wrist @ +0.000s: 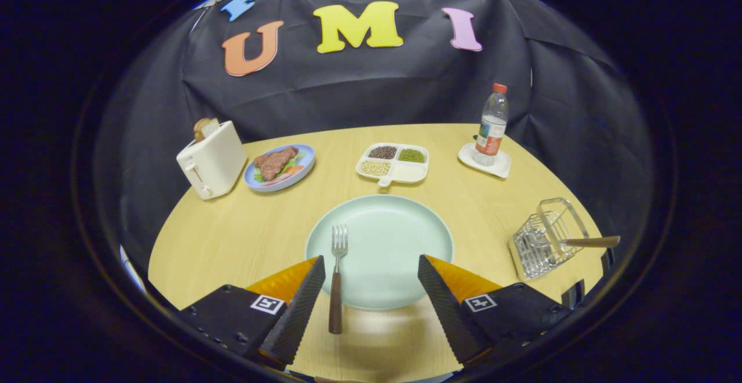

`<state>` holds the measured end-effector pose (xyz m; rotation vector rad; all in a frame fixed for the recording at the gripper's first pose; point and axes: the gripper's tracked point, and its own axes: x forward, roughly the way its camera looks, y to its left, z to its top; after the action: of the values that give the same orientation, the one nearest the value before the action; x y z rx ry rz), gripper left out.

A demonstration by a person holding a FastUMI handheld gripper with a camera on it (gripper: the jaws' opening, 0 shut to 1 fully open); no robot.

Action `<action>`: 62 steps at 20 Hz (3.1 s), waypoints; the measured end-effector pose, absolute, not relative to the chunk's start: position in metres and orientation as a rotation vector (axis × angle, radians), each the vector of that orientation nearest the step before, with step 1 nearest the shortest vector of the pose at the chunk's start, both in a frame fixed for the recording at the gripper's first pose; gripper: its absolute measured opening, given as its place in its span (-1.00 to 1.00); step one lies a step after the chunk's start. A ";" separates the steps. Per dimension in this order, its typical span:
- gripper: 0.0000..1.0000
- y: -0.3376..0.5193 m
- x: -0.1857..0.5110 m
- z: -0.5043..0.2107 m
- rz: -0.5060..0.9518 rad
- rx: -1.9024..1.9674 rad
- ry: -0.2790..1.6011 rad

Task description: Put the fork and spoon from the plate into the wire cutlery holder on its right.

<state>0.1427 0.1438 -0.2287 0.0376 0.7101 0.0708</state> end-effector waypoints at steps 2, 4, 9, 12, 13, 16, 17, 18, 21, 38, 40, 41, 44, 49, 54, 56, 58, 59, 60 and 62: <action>0.92 0.151 0.148 -0.244 0.074 0.022 0.745; 0.89 0.159 0.152 -0.257 0.085 0.017 0.779; 0.84 0.160 0.163 -0.274 0.071 0.017 0.818; 0.77 0.166 0.162 -0.283 0.094 0.015 0.849; 0.71 0.165 0.162 -0.286 0.093 0.016 0.860; 0.49 0.167 0.164 -0.291 0.104 0.033 0.881; 0.37 0.167 0.164 -0.293 0.108 0.032 0.890; 0.24 0.169 0.163 -0.294 0.116 0.029 0.896; -0.20 0.170 0.163 -0.300 0.135 0.000 0.917; -0.95 0.117 0.120 -0.236 0.154 0.055 0.794; -0.95 0.101 0.110 -0.223 0.150 0.073 0.766; -0.95 0.092 0.105 -0.216 0.146 0.078 0.750; -0.95 0.063 0.092 -0.203 0.132 0.094 0.712; -0.95 0.015 0.076 -0.184 0.109 0.126 0.668; -0.95 -0.031 0.065 -0.174 0.087 0.164 0.646; -0.95 -0.052 0.066 -0.173 0.065 0.174 0.646; -0.95 -0.070 0.068 -0.172 0.041 0.178 0.648; -0.95 -0.077 0.069 -0.173 0.033 0.179 0.654; -0.95 -0.085 0.070 -0.175 0.023 0.177 0.665; -0.96 -0.096 0.075 -0.178 0.006 0.159 0.685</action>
<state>0.0746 -0.0957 -0.1781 0.1587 0.6850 0.0062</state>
